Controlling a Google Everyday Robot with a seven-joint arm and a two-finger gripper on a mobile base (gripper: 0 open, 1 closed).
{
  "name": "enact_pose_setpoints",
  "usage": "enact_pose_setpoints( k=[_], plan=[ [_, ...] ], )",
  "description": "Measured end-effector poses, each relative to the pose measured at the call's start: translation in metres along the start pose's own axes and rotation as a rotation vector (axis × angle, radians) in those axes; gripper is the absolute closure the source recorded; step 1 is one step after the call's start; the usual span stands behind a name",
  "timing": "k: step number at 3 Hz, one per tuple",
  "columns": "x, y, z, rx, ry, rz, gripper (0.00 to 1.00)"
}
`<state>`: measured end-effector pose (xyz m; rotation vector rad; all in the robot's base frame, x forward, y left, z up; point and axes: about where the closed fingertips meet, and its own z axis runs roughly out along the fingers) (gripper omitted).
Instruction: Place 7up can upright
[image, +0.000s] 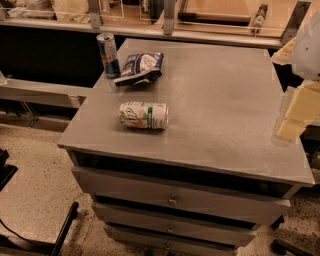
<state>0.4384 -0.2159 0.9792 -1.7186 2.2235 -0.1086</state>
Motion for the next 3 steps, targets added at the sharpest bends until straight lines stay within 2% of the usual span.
enact_pose_setpoints(
  k=[1,2,3],
  plan=[
    [-0.001,0.0,0.0,0.003,0.001,-0.001,0.0],
    [-0.042,-0.01,0.008,-0.01,-0.014,-0.052,0.0],
    [-0.114,-0.024,0.028,-0.057,-0.025,-0.138,0.0]
  ],
)
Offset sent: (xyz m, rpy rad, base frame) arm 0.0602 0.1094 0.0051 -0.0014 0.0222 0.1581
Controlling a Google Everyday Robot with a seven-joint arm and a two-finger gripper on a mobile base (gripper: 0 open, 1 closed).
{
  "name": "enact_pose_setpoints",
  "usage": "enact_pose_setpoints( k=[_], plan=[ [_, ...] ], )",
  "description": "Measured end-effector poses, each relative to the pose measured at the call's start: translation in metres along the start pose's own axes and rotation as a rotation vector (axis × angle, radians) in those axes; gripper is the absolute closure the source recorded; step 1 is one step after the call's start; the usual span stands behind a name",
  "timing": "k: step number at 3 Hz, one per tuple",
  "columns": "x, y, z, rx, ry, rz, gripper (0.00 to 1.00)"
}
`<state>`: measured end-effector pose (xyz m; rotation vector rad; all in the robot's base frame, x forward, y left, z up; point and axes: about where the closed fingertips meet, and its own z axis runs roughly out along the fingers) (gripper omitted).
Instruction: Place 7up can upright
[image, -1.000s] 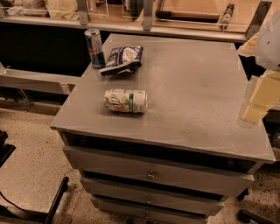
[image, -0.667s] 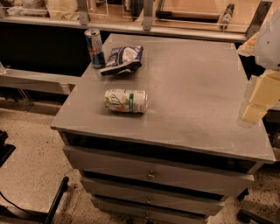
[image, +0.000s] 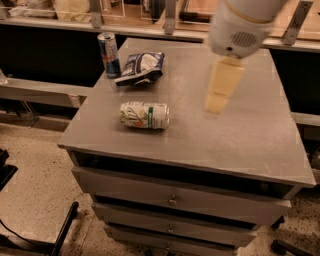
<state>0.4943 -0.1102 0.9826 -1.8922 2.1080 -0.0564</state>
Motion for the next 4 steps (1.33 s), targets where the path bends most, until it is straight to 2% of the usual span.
enact_pose_setpoints(
  k=[1,2,3,4],
  plan=[
    [-0.072,-0.015,0.03,-0.056,-0.041,-0.07,0.0],
    [-0.121,-0.022,0.066,-0.106,-0.047,-0.06,0.0],
    [-0.151,-0.023,0.104,-0.131,0.009,-0.004,0.0],
    [-0.168,-0.018,0.136,-0.136,0.096,0.047,0.0]
  ],
)
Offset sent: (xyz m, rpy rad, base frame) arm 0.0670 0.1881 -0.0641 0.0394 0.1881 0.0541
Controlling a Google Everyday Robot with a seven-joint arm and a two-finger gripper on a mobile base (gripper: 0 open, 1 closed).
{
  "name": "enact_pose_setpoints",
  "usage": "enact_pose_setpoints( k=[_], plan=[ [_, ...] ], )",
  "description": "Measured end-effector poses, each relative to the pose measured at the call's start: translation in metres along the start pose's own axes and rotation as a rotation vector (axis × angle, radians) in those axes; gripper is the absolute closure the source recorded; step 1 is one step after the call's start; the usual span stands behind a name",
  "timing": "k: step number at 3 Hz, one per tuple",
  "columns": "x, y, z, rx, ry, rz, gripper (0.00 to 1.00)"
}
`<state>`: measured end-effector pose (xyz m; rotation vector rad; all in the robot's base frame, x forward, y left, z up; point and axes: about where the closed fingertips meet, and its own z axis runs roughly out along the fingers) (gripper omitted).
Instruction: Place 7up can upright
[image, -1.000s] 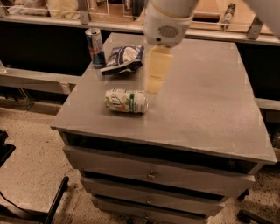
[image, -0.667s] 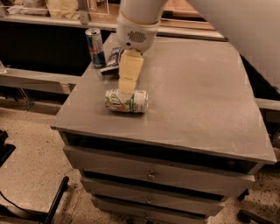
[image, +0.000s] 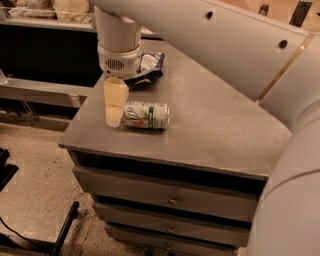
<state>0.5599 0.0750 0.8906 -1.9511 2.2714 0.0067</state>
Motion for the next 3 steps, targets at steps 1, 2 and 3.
enact_pose_setpoints(
  k=[1,2,3],
  plan=[
    [-0.004,0.003,0.024,0.007,0.068,0.052,0.0],
    [0.006,0.008,0.05,-0.03,0.07,0.126,0.0],
    [0.006,0.008,0.05,-0.03,0.069,0.127,0.0]
  ],
)
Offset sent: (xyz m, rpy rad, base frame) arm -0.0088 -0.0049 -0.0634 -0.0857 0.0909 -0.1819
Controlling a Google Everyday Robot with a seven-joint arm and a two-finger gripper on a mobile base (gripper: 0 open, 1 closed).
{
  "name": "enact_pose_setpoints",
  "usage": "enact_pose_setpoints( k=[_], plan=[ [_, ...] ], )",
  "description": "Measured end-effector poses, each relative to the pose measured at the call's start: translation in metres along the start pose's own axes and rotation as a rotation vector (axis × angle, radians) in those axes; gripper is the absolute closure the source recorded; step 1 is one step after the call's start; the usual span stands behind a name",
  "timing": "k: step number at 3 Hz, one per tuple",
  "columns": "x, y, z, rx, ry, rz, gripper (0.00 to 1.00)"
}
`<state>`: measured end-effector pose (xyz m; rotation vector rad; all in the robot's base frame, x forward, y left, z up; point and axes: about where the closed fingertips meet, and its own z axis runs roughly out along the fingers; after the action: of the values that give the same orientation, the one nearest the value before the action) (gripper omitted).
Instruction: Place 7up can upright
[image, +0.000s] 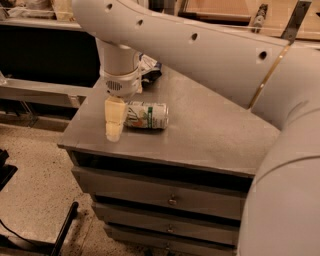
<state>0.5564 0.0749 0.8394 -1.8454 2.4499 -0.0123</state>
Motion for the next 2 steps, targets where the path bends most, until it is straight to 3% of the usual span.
enact_pose_setpoints(
  k=[1,2],
  plan=[
    [0.0019,-0.0024,-0.0013,0.03,-0.017,-0.015,0.0],
    [0.0052,-0.0041,-0.001,0.076,-0.015,-0.077,0.0]
  ],
)
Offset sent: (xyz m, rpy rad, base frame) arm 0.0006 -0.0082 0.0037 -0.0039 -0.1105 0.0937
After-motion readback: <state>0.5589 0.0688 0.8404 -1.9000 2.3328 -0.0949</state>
